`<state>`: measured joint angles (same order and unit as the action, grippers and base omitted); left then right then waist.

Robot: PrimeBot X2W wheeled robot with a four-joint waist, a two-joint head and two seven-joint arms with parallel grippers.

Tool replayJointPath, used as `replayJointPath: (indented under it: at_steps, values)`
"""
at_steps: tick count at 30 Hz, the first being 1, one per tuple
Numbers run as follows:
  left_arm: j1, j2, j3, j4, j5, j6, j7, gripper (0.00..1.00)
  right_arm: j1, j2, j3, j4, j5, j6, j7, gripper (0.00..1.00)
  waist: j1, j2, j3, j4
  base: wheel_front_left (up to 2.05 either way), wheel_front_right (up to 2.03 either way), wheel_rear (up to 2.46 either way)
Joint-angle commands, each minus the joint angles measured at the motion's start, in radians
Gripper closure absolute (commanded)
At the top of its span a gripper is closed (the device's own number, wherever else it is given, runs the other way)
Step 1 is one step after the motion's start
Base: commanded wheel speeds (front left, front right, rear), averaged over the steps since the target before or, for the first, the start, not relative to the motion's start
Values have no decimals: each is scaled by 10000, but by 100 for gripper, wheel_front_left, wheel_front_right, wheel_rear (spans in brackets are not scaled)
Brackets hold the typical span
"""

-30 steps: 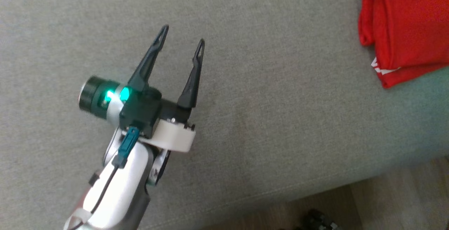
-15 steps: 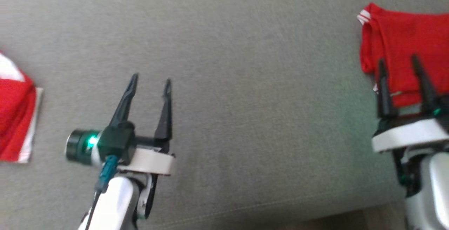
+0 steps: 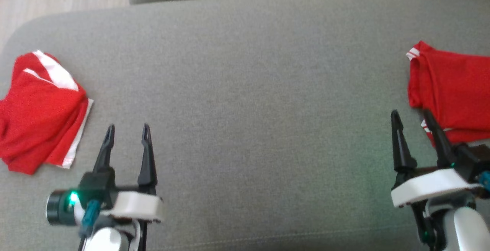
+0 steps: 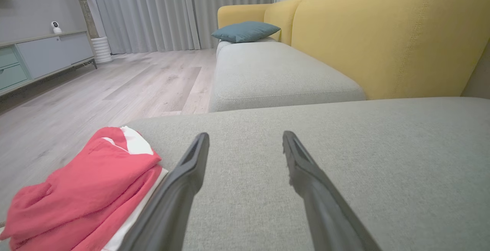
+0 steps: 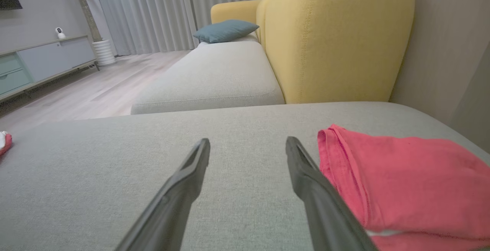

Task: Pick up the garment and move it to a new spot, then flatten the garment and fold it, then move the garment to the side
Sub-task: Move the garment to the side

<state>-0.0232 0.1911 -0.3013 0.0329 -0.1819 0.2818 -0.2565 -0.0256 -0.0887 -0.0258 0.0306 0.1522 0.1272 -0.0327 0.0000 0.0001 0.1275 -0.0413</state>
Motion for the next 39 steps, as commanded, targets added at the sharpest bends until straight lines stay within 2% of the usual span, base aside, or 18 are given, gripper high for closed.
replayJointPath:
  at_steps: [1,16,39]
  values:
    - [-108,240,478,-316,-37,47,-52,0,-38,27,174,-425,79,35,86,0,0,-1,-276,39,0,0,0]
    - [827,385,338,-217,-248,28,166,0,904,171,479,-820,117,35,523,0,0,-1,-1144,-26,0,0,0]
    - [827,523,231,-275,-369,100,380,0,1044,236,391,-974,200,35,692,0,0,-1,-1282,-63,0,0,0]
